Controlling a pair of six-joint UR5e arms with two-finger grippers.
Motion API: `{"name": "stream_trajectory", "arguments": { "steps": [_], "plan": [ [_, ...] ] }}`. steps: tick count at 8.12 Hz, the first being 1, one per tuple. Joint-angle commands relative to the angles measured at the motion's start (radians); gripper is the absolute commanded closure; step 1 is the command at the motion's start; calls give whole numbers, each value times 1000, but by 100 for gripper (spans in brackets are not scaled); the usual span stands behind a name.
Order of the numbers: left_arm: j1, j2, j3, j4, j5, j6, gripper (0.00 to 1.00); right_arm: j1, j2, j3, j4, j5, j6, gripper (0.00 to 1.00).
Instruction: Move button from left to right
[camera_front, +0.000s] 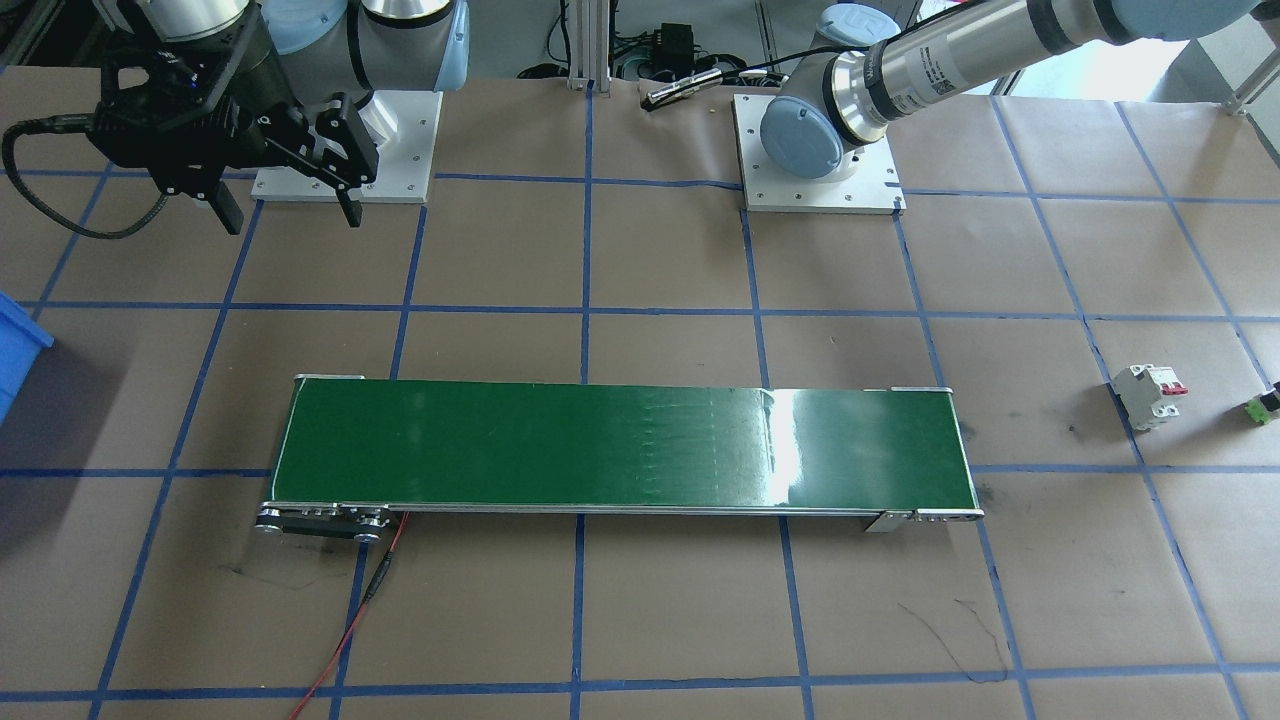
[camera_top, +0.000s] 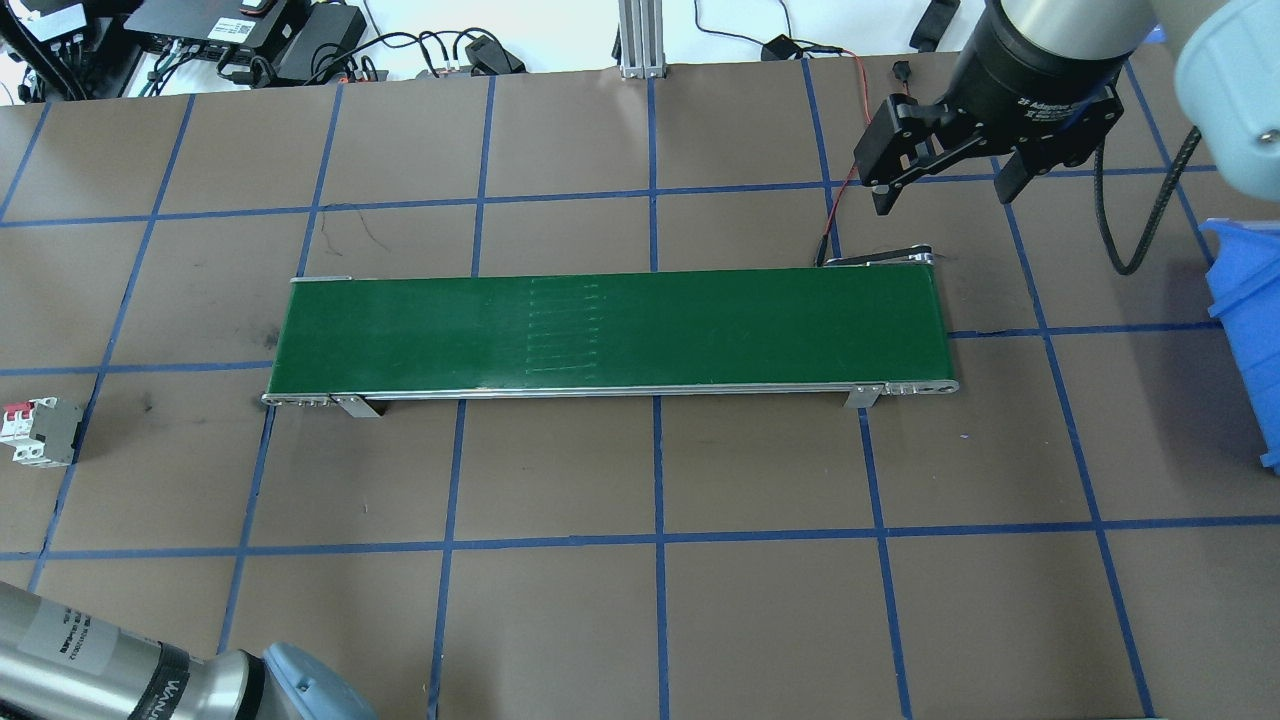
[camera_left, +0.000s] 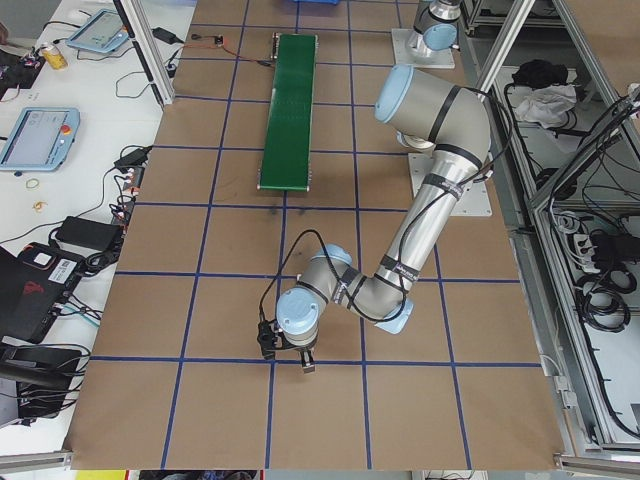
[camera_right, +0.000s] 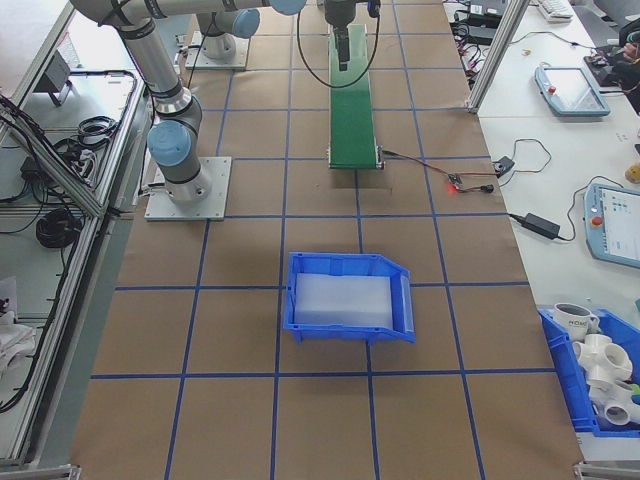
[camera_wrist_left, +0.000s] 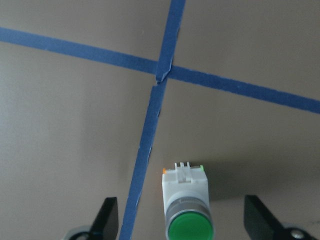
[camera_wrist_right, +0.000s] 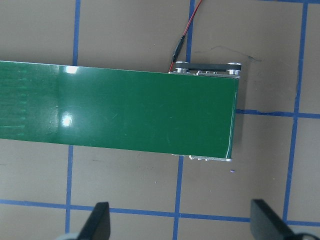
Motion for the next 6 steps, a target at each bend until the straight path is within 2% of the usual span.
{"name": "stream_trajectory", "arguments": {
  "steps": [1,2,4,5,6],
  "plan": [
    [1,-14,2,0,3,-2,33,0,0,0,0,0,0,0],
    [1,-14,2,-1,3,-3,37,0,0,0,0,0,0,0],
    [1,-14,2,-1,3,-5,61,0,0,-1,0,0,0,0],
    [1,-16,2,-1,2,-7,67,0,-2,0,0,0,0,0],
    [1,-16,2,-1,2,-7,84,0,0,0,0,0,0,0]
  ]
}}
